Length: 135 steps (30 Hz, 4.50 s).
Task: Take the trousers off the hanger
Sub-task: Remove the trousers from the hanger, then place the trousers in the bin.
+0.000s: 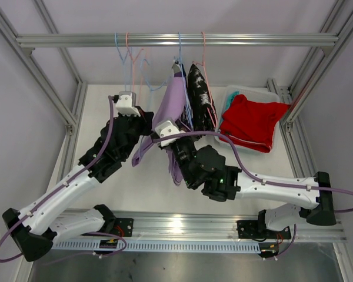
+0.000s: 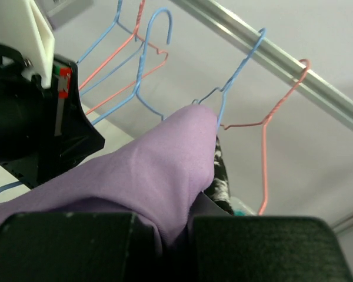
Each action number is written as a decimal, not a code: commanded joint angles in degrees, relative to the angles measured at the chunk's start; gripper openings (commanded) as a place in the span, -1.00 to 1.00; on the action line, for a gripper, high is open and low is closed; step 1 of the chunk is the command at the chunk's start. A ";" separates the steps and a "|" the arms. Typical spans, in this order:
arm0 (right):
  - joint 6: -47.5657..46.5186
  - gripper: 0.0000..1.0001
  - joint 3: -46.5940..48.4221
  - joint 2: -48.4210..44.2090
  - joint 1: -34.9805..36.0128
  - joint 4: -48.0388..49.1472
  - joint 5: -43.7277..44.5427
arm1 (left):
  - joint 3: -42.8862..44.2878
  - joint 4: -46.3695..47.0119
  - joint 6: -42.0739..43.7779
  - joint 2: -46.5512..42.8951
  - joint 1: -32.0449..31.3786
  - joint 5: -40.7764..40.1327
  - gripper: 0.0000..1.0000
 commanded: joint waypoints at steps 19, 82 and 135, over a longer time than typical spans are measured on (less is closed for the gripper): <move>-8.26 -1.00 1.81 -21.58 11.95 1.88 16.14 | 3.24 -0.56 2.19 6.48 0.25 -3.94 -0.99; 62.94 -1.00 7.15 -11.24 -87.45 -50.42 -17.60 | 6.32 -4.68 -1.76 7.54 0.86 3.52 -0.99; 65.93 -1.00 11.47 6.07 -77.17 -28.98 -53.05 | 6.85 -5.04 -0.71 6.75 0.86 4.58 -0.99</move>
